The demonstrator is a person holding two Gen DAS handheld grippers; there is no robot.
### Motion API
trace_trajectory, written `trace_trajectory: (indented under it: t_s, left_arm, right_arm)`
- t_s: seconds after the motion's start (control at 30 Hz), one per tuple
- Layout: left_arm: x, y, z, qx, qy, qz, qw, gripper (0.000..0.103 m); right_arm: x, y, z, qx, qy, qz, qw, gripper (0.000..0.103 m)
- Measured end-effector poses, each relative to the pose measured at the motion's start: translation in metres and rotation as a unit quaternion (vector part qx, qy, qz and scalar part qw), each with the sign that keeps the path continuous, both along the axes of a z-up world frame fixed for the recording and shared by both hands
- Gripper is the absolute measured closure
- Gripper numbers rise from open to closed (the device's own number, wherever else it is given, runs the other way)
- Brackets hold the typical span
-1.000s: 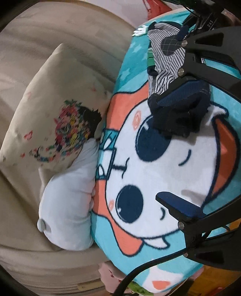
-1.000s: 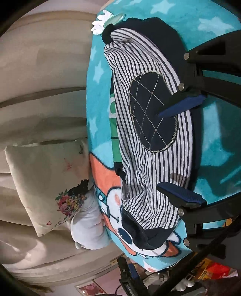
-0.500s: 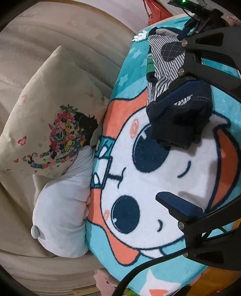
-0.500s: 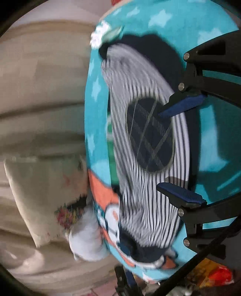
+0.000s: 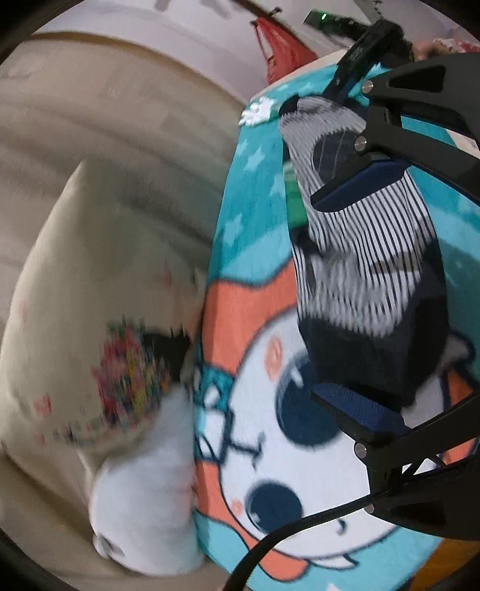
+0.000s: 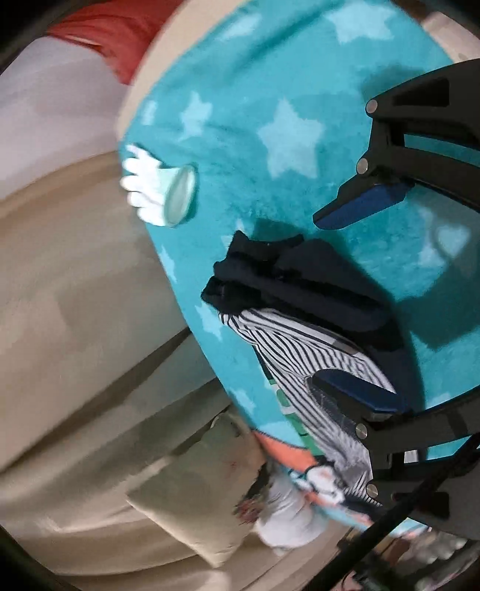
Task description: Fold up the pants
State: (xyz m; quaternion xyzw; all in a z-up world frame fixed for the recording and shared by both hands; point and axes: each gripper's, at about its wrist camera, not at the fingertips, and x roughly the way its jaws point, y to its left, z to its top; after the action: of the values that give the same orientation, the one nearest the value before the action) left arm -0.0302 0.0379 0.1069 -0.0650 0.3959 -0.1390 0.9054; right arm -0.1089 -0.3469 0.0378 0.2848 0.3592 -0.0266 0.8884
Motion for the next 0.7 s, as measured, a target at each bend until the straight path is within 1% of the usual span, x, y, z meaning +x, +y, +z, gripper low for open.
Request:
trace_trajectory:
  t_s: [0.07,0.1,0.2,0.23,0.27,0.3,0.37,0.43,0.5,0.57,0.63,0.67,0.7]
  left_arm:
    - [0.007,-0.019,0.005,0.0,-0.001,-0.022,0.9998,0.01]
    - [0.016,-0.037,0.008,0.003,0.002,-0.042,0.9991,0.01]
    - [0.041,-0.084,0.01,0.015,0.014,-0.092,0.9955,0.01]
    - [0.048,-0.097,0.009,0.019,0.019,-0.103,0.9943,0.01]
    - [0.06,-0.118,0.005,0.027,0.03,-0.12,0.992,0.01]
    - [0.07,-0.134,-0.001,0.028,0.043,-0.129,0.9903,0.01]
    - [0.09,-0.161,-0.015,0.014,0.081,-0.146,0.9858,0.01]
    - [0.108,-0.188,-0.033,-0.006,0.129,-0.16,0.9787,0.01]
    - [0.127,-0.208,-0.053,-0.037,0.171,-0.163,0.971,0.01]
    - [0.139,-0.226,-0.072,-0.052,0.204,-0.164,0.9637,0.01]
    - [0.145,-0.241,-0.087,-0.057,0.219,-0.164,0.9602,0.01]
    - [0.144,-0.247,-0.089,-0.049,0.212,-0.166,0.9617,0.01]
    - [0.14,-0.254,-0.087,-0.031,0.192,-0.169,0.9663,0.01]
  right_arm:
    - [0.007,-0.005,-0.005,0.016,0.009,-0.004,1.0,0.021]
    - [0.01,-0.007,-0.008,0.02,0.013,-0.007,1.0,0.021]
    - [0.018,-0.012,-0.012,0.02,0.02,-0.012,1.0,0.021]
    - [0.02,-0.011,-0.013,0.018,0.02,-0.012,1.0,0.021]
    - [0.024,-0.011,-0.013,0.017,0.021,-0.01,1.0,0.021]
    - [0.029,-0.009,-0.013,0.017,0.025,-0.007,1.0,0.021]
    - [0.036,-0.008,-0.013,0.018,0.026,-0.003,0.999,0.021]
    - [0.041,-0.007,-0.014,0.01,0.027,0.001,1.0,0.021]
    - [0.043,-0.005,-0.014,0.001,0.027,0.005,1.0,0.021]
    - [0.044,-0.003,-0.014,-0.006,0.028,0.008,1.0,0.021]
    - [0.046,0.0,-0.014,-0.012,0.03,0.011,0.999,0.027]
    - [0.047,0.001,-0.015,-0.016,0.035,0.014,0.999,0.039]
    - [0.048,0.002,-0.015,-0.02,0.039,0.012,0.999,0.05]
